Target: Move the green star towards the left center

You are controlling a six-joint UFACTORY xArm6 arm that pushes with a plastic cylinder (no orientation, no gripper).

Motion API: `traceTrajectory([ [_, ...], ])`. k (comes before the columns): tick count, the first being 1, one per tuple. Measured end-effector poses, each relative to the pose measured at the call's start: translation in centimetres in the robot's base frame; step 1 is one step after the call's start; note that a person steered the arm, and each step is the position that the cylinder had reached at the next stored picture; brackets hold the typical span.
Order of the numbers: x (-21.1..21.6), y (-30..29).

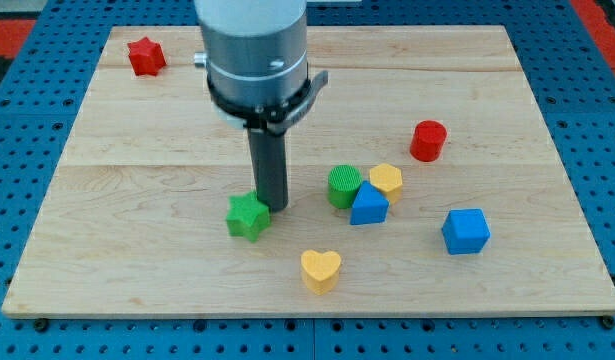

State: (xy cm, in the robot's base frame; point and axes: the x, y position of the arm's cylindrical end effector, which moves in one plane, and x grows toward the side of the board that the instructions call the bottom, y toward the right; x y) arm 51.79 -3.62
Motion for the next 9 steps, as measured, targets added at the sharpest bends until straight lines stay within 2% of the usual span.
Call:
traceTrajectory([
  [1, 4.2, 5.4],
  [6, 2.5, -4.3],
  [7, -0.3, -3.2],
  [8, -2.8, -6.1],
  [9, -3.1, -9.3],
])
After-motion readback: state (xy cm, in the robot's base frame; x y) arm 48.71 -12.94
